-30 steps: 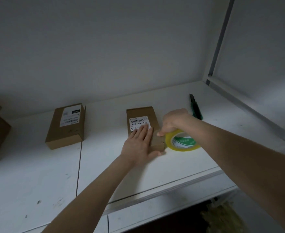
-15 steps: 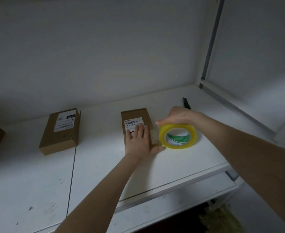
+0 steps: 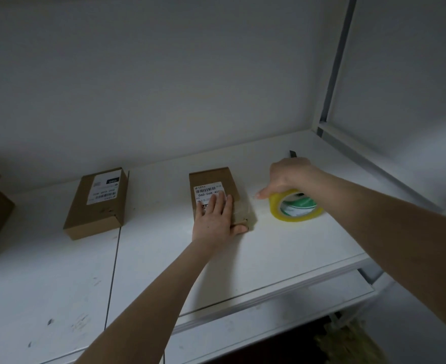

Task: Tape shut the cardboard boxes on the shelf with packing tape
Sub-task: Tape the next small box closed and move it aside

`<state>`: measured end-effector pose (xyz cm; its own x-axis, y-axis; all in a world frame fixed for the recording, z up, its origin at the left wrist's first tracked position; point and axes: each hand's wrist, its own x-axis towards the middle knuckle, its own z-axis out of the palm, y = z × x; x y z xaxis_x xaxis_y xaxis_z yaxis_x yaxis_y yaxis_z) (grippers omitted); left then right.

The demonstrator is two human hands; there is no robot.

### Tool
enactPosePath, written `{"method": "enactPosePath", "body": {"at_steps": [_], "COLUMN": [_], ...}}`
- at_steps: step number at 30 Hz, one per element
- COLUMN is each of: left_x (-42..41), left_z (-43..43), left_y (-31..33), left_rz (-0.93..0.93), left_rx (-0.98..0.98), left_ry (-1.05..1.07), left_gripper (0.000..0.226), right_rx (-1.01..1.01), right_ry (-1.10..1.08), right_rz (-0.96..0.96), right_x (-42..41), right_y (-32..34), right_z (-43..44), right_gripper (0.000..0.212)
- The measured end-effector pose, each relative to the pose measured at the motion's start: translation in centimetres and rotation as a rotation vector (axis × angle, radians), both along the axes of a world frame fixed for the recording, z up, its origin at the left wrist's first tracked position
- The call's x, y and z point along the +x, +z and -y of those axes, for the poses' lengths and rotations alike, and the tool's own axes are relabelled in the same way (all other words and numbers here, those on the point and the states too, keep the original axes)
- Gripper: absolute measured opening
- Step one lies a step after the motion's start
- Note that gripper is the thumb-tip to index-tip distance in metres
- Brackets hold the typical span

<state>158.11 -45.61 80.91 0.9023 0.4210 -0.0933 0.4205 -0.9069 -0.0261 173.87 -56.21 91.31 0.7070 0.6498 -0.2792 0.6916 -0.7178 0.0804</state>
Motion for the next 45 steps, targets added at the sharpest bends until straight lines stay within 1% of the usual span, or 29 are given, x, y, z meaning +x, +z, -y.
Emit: {"method": "enactPosePath", "body": {"at_steps": [2, 3, 5, 6, 7, 9, 11, 12, 14, 15, 19, 24, 26, 28, 32, 34, 35, 37, 38, 41, 43, 45], "left_x": [0.0, 0.0, -0.2, -0.4, -0.7, -1.1, -1.2, -1.0, -0.3, 0.3, 2.1, 2.4, 2.4, 2.0, 1.1, 1.2, 1.2, 1.4, 1.5, 2.2, 3.0, 4.1], "left_z": [0.0, -0.1, -0.6, -1.1, -1.6, -2.8, -3.4, -3.3, -2.2, -1.3, 1.4, 1.7, 1.8, 1.4, 0.1, -0.1, 0.0, 0.2, 0.2, 0.0, 0.1, 0.2], "left_y": [0.0, 0.0, 0.0, 0.0, 0.1, 0.4, 0.7, 1.1, 1.6, 1.9, 1.6, 0.4, 0.2, 0.3, 0.4, 0.4, 0.4, 0.7, 1.1, 2.6, 3.7, 5.0], "left_rz": [-0.005, -0.003, -0.003, -0.005, -0.007, -0.010, -0.018, -0.033, -0.076, -0.073, -0.016, -0.005, 0.013, 0.019, -0.018, -0.025, -0.029, -0.048, -0.062, -0.071, -0.001, 0.132], "left_rx": [-0.010, -0.015, -0.006, -0.001, -0.002, -0.017, -0.027, -0.020, 0.016, 0.030, -0.036, -0.002, 0.013, 0.023, 0.047, 0.057, 0.057, 0.044, 0.025, -0.110, -0.172, -0.222], "left_ry": [-0.008, -0.014, -0.038, -0.053, -0.068, -0.096, -0.092, -0.074, -0.050, -0.057, -0.063, -0.043, -0.044, -0.064, -0.128, -0.126, -0.120, -0.105, -0.103, -0.082, -0.077, -0.049], "left_gripper": [0.087, 0.086, 0.084, 0.085, 0.088, 0.104, 0.119, 0.116, 0.097, 0.090, 0.079, 0.066, 0.060, 0.058, 0.058, 0.057, 0.057, 0.059, 0.062, 0.071, 0.069, 0.061], "right_rx": [-0.012, -0.002, 0.040, 0.079, 0.131, 0.230, 0.288, 0.315, 0.366, 0.384, 0.437, 0.515, 0.535, 0.509, 0.389, 0.367, 0.363, 0.365, 0.373, 0.442, 0.502, 0.605], "right_ry": [-0.015, -0.026, -0.051, -0.079, -0.113, -0.156, -0.161, -0.159, -0.168, -0.178, -0.235, -0.250, -0.242, -0.220, -0.186, -0.199, -0.206, -0.212, -0.212, -0.212, -0.240, -0.285], "right_rz": [-0.009, -0.021, -0.062, -0.120, -0.196, -0.329, -0.349, -0.335, -0.314, -0.315, -0.372, -0.524, -0.514, -0.444, -0.307, -0.270, -0.267, -0.294, -0.327, -0.448, -0.489, -0.481], "right_x": [0.3, 0.3, 0.5, 0.7, 1.1, 1.5, 1.5, 1.3, 1.1, 1.2, 1.9, 2.7, 2.6, 2.5, 1.7, 1.6, 1.5, 1.6, 1.6, 1.7, 2.2, 3.3], "right_y": [-0.5, -0.8, -0.9, -0.9, -0.8, -0.7, -1.2, -1.4, -1.9, -2.0, -2.3, -2.4, -2.6, -2.6, -2.2, -2.1, -2.1, -2.0, -2.0, -2.0, -1.9, -1.7], "right_z": [0.5, 0.7, 1.2, 1.4, 1.7, 2.3, 2.6, 2.6, 2.6, 2.6, 2.5, 3.3, 3.3, 3.0, 2.3, 2.0, 2.0, 2.1, 2.2, 2.6, 2.8, 3.1], "right_gripper": [0.086, 0.085, 0.076, 0.073, 0.072, 0.067, 0.063, 0.064, 0.068, 0.071, 0.076, 0.065, 0.062, 0.058, 0.049, 0.051, 0.055, 0.067, 0.069, 0.060, 0.060, 0.055]}}
